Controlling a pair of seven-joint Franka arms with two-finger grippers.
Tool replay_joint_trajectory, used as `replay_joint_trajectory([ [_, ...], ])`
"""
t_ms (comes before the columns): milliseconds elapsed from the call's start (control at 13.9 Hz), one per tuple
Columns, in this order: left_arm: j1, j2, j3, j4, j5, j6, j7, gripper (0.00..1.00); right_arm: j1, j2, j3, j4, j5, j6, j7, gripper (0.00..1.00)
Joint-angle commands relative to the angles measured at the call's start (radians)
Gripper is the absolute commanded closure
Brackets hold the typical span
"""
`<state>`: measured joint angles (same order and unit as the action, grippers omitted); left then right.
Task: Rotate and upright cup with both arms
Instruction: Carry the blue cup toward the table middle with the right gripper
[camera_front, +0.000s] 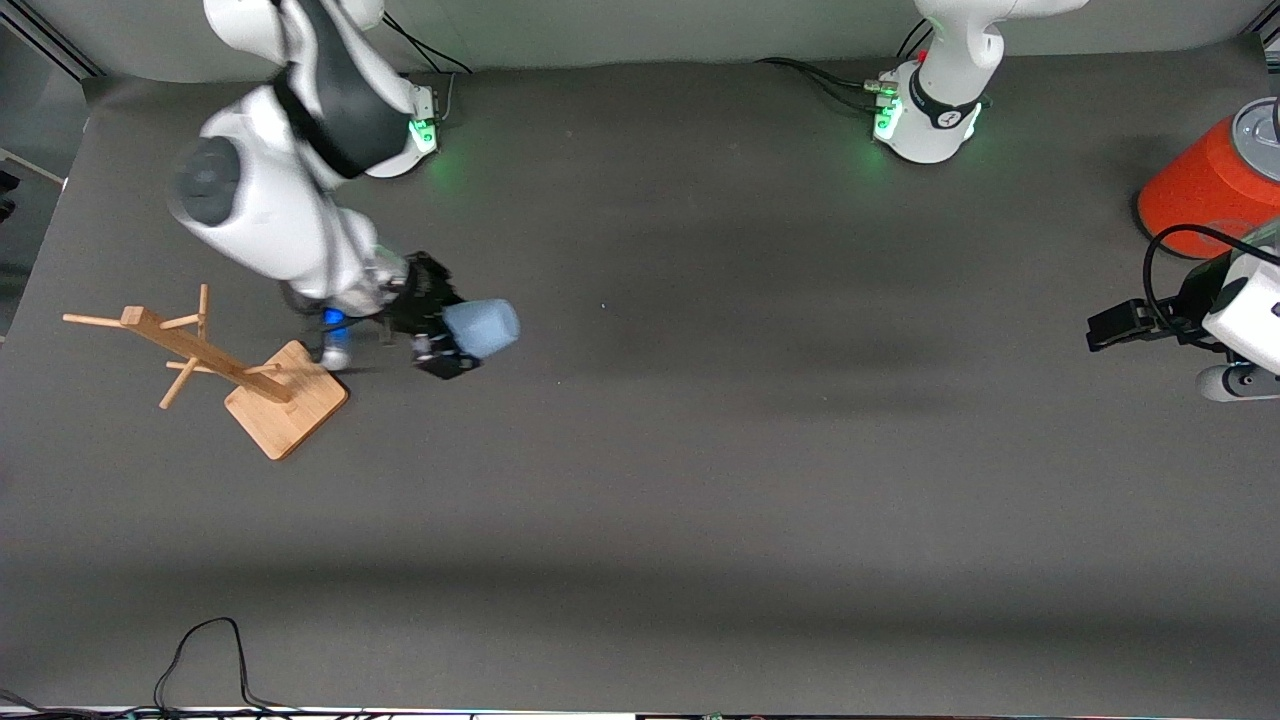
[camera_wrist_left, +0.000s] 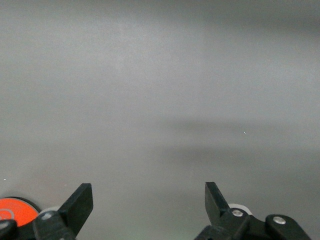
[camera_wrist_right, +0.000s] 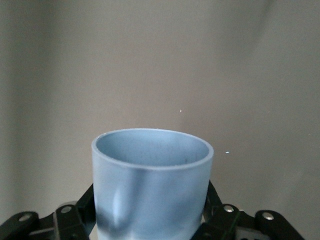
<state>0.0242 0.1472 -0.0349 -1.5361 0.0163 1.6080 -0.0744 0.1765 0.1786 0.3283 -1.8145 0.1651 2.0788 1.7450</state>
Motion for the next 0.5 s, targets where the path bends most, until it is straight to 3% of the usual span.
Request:
replay_joint_trajectory([
  [0, -0.012, 0.0, 0.006, 0.005, 0.002, -0.019, 0.008, 0.0, 0.062, 0.109, 0.052, 0.089, -0.128, 0.026, 0.16, 0.36],
  [431, -0.012, 0.002, 0.006, -0.007, -0.007, -0.01, 0.008, 0.0, 0.29, 0.375, 0.051, 0.274, -0.373, 0.029, 0.502, 0.36],
])
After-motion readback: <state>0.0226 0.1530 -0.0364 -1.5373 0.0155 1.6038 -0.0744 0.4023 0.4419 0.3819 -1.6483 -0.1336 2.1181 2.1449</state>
